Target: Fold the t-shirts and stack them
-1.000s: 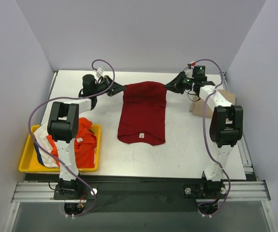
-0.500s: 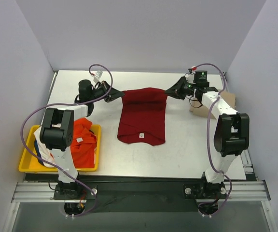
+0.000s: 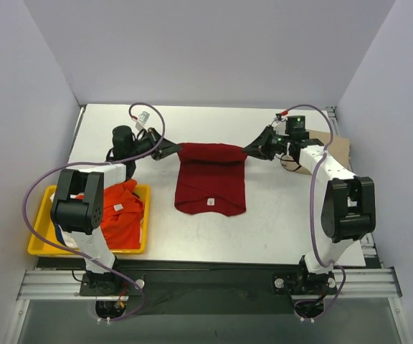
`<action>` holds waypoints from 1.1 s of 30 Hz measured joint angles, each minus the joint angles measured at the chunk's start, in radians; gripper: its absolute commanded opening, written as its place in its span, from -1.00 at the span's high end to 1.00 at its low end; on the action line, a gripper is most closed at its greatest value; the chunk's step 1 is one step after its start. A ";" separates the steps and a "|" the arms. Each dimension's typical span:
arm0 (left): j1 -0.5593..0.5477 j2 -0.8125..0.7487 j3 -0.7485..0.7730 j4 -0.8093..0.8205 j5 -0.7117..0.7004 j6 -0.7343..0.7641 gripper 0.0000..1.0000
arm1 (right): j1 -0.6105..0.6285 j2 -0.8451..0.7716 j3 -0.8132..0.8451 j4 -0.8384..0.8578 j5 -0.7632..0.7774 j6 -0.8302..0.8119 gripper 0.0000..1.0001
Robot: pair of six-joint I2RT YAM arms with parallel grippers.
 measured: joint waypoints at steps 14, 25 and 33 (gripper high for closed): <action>0.000 -0.103 -0.095 -0.070 0.026 0.048 1.00 | 0.002 -0.089 -0.074 -0.063 0.000 -0.038 1.00; 0.006 -0.117 -0.124 -0.187 0.044 0.136 1.00 | 0.028 -0.103 -0.136 -0.121 0.001 -0.084 1.00; 0.011 -0.117 -0.123 -0.367 0.045 0.266 0.83 | 0.055 -0.097 -0.138 -0.185 0.005 -0.154 1.00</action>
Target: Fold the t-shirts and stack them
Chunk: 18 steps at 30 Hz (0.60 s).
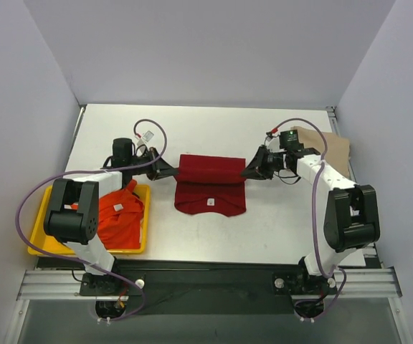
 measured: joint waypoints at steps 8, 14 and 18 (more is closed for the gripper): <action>0.000 0.000 0.033 -0.227 0.007 0.163 0.64 | 0.020 0.018 0.000 -0.064 0.003 -0.061 1.00; 0.000 0.000 0.034 -0.359 0.037 0.256 0.21 | 0.038 0.029 -0.016 -0.100 0.008 -0.101 0.97; 0.000 -0.002 0.052 -0.495 0.057 0.345 0.03 | 0.050 0.040 -0.034 -0.151 0.020 -0.143 0.33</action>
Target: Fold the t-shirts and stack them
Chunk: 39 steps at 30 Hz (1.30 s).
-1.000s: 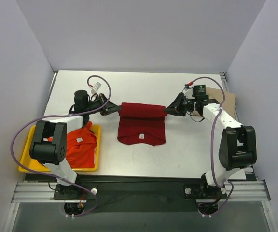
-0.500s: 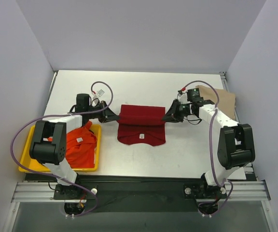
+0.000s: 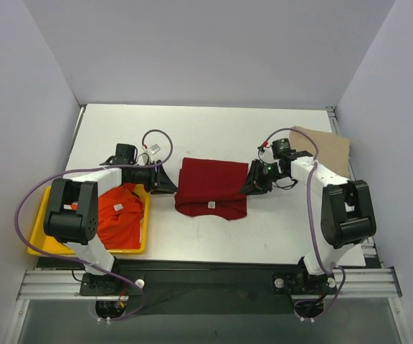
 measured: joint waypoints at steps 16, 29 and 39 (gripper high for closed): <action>0.000 -0.038 0.166 -0.217 0.018 0.099 -0.08 | 0.052 -0.025 -0.003 -0.199 0.119 -0.171 -0.01; -0.023 0.196 0.288 -0.146 -0.039 0.060 -0.11 | -0.042 0.137 0.187 -0.171 0.098 -0.185 -0.29; -0.045 0.361 0.346 -0.131 0.003 0.072 -0.12 | -0.085 0.245 0.173 -0.022 0.011 -0.109 -0.30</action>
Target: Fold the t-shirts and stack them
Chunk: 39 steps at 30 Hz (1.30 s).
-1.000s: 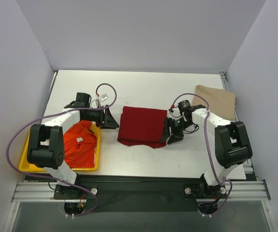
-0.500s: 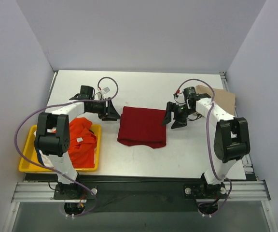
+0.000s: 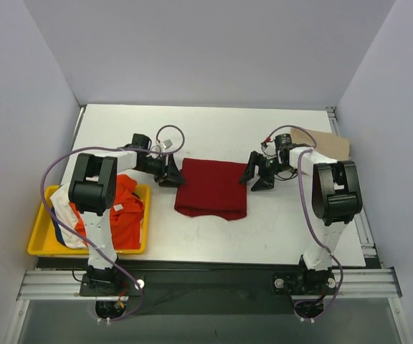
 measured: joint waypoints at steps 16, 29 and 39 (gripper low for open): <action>-0.003 -0.058 -0.026 -0.033 -0.190 0.023 -0.16 | -0.026 0.006 -0.107 0.182 -0.078 0.109 -0.30; -0.003 -0.031 -0.026 -0.020 -0.151 0.022 0.26 | -0.023 -0.003 -0.154 0.276 -0.105 0.154 -0.29; -0.005 0.010 -0.026 -0.024 -0.092 0.040 0.60 | 0.016 -0.003 -0.163 0.320 -0.093 0.172 -0.11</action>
